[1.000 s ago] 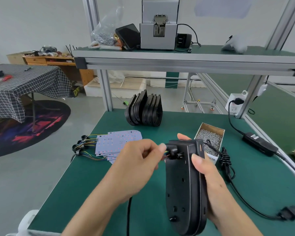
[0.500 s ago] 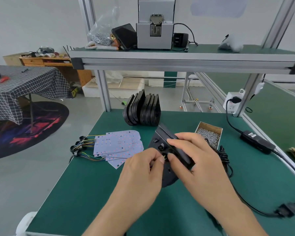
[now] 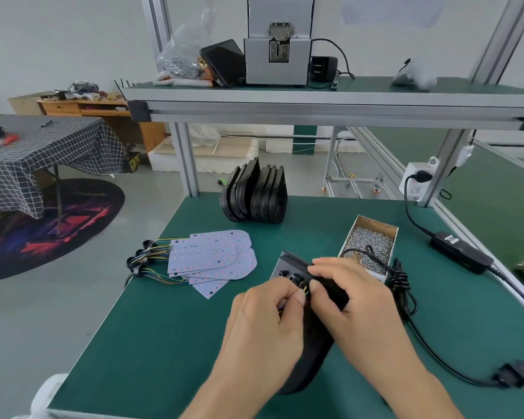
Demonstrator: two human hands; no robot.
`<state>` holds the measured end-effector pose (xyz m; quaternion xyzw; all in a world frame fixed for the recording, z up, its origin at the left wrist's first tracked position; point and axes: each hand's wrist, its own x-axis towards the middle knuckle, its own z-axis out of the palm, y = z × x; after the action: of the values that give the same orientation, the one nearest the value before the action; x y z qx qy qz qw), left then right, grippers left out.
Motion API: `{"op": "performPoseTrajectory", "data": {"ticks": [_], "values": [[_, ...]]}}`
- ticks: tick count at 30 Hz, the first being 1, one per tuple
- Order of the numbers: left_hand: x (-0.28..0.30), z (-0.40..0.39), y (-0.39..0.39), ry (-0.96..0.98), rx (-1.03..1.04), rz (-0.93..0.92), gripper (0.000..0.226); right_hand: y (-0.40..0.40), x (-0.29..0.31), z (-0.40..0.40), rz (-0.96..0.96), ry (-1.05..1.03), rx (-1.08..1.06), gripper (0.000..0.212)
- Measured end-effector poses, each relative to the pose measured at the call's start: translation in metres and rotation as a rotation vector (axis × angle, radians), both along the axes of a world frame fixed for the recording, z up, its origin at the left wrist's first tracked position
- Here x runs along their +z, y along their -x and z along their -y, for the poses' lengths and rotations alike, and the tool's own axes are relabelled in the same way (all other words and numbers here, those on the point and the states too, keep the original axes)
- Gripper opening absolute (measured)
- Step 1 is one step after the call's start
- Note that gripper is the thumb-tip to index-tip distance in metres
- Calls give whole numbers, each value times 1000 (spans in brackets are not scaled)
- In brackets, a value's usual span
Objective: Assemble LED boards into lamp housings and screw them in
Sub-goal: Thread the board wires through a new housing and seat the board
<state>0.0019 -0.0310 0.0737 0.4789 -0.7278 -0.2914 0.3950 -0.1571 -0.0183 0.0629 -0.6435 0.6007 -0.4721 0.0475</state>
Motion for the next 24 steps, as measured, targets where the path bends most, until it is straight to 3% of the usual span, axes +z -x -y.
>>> {"op": "performPoseTrajectory", "data": {"ticks": [15,19,24], "values": [[0,0,5,-28,-31,-48,29,1,-11,1,43,60,-87,26],[-4,0,7,-42,-23,-42,30,1,-17,3,42,108,-98,17],[-13,6,7,-97,-9,-103,28,2,-17,4,84,22,-95,20]]}}
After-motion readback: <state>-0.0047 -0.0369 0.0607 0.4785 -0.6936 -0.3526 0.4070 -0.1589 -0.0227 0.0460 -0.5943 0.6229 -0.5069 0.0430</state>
